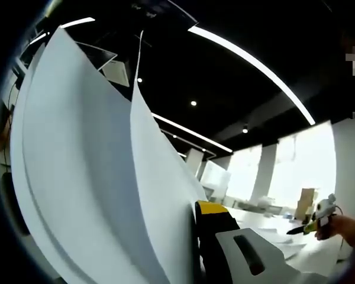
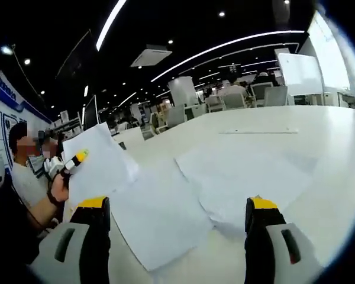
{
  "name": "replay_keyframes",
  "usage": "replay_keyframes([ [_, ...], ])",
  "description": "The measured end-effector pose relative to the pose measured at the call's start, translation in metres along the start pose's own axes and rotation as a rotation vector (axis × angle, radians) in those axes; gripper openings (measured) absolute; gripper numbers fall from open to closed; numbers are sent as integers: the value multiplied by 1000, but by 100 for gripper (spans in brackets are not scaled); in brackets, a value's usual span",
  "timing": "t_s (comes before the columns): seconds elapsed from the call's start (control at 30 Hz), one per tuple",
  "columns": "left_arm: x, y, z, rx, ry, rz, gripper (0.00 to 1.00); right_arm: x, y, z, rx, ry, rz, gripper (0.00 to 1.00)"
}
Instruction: Organize the stack of printing papers by aligning and flattening the scattered papers on the table
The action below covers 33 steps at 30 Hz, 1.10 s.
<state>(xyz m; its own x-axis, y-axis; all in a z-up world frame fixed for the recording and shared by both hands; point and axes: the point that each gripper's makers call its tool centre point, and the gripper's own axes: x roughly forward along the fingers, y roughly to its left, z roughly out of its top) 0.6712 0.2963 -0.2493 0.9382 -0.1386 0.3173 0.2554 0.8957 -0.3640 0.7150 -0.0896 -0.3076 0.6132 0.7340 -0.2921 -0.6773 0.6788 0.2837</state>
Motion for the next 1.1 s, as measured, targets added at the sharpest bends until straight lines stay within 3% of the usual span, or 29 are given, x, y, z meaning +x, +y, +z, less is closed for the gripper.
replay_keyframes([
  [0.27,0,0,0,1,2,2,10,0,-27,0,12,14,-60,90],
  [0.63,0,-1,-1,3,5,3,10,4,-46,3,-9,33,-104,90],
  [1.0,0,-2,-1,3,5,2,10,7,-69,18,6,-5,-127,90],
  [1.1,0,-2,-1,2,4,2,10,8,-79,19,4,-14,-162,90],
])
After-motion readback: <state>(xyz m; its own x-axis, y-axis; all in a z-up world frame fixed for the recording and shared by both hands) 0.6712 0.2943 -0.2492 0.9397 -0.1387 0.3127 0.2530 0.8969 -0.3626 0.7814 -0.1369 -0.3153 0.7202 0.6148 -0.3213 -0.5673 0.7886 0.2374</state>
